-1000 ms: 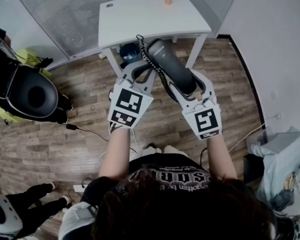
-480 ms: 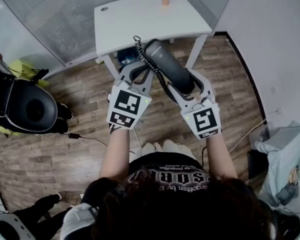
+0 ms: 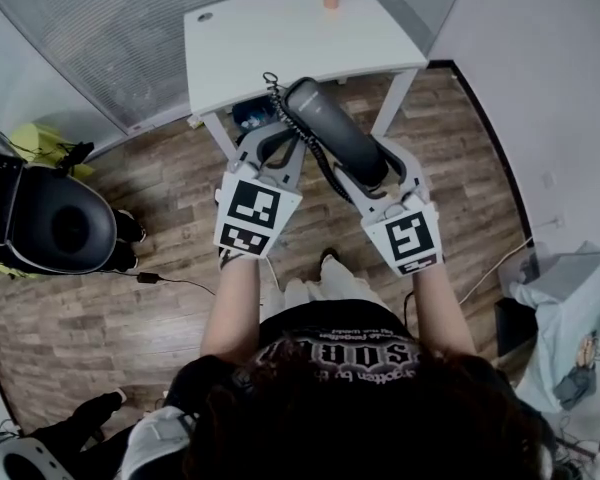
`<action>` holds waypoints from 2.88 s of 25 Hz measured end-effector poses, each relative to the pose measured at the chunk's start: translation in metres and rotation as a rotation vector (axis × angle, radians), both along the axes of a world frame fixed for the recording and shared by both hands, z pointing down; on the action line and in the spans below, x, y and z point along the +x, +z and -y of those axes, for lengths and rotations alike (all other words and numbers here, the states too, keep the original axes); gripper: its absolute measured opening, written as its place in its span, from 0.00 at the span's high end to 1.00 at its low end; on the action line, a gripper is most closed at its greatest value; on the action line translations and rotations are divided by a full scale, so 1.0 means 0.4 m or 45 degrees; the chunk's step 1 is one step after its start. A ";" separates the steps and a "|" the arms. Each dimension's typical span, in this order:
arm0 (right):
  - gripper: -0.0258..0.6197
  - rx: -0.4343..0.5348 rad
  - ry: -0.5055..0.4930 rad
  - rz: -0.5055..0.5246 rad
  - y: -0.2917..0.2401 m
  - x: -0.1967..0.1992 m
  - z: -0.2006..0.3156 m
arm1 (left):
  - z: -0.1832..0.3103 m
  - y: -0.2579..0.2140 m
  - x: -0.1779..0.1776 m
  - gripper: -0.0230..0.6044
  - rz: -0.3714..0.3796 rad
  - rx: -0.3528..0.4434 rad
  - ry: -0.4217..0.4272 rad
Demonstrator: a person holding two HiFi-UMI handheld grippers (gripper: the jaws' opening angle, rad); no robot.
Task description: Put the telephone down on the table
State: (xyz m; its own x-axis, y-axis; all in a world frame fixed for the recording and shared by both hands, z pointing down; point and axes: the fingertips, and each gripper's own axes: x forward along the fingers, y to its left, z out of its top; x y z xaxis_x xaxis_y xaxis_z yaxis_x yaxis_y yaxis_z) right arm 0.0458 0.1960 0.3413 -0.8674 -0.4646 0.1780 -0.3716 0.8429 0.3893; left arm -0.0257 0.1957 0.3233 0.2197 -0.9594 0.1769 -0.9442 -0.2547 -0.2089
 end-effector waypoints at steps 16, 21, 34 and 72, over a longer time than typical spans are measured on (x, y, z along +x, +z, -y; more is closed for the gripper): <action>0.53 -0.020 -0.053 0.033 -0.015 -0.089 0.254 | 0.246 -0.012 -0.086 0.96 0.016 0.003 -0.060; 0.53 -0.044 -0.056 0.040 -0.008 -0.103 0.346 | 0.339 -0.006 -0.100 0.96 0.010 -0.019 -0.086; 0.53 -0.066 -0.018 0.028 0.017 -0.091 0.549 | 0.548 0.021 -0.089 0.96 0.023 -0.057 -0.040; 0.53 -0.143 0.362 0.000 0.082 -0.274 1.031 | 1.085 0.097 -0.263 0.96 0.006 -0.145 0.320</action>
State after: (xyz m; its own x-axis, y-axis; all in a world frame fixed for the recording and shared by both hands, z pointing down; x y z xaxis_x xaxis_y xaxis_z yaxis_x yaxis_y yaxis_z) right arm -0.0637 -0.2165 0.3742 -0.7053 -0.6664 0.2417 -0.5990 0.7426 0.2997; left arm -0.1311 -0.2383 0.3622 0.4475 -0.8487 0.2817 -0.8474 -0.5031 -0.1695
